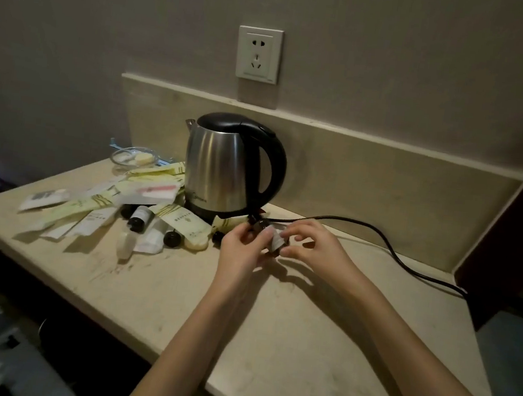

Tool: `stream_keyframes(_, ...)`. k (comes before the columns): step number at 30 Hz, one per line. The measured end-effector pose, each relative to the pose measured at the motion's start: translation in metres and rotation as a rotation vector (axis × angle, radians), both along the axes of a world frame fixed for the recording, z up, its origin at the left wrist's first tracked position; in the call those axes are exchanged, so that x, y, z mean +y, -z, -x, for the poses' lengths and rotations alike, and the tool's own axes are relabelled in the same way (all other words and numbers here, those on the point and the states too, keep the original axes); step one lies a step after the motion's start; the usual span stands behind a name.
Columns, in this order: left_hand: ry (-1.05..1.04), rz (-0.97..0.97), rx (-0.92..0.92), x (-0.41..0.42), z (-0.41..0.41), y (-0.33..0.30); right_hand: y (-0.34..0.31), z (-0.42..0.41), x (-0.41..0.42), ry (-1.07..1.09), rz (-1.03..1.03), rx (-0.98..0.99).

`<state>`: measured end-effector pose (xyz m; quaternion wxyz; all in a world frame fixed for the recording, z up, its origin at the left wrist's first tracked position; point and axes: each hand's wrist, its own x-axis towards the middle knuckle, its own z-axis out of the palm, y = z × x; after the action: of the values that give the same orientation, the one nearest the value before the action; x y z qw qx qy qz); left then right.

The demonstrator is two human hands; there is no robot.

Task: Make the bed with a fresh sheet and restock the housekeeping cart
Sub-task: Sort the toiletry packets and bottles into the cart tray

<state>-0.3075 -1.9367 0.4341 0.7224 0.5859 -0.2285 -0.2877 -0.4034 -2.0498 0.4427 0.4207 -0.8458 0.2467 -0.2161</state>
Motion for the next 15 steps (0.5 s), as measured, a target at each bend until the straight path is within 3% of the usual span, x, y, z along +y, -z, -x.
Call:
stream_keyframes(5, -0.117, 0.023, -0.025, 0.023, -0.015, 0.005, 0.01, -0.035, -0.007, 0.025, 0.308, 0.085)
stream_keyframes(10, -0.134, -0.029, -0.045, 0.021, -0.015, 0.011, 0.019, -0.046, -0.007, 0.041, 0.366, 0.203)
stream_keyframes(15, -0.091, 0.078, 0.092, 0.018, -0.013, 0.012, -0.001, -0.024, 0.004, 0.053, -0.097, -0.089)
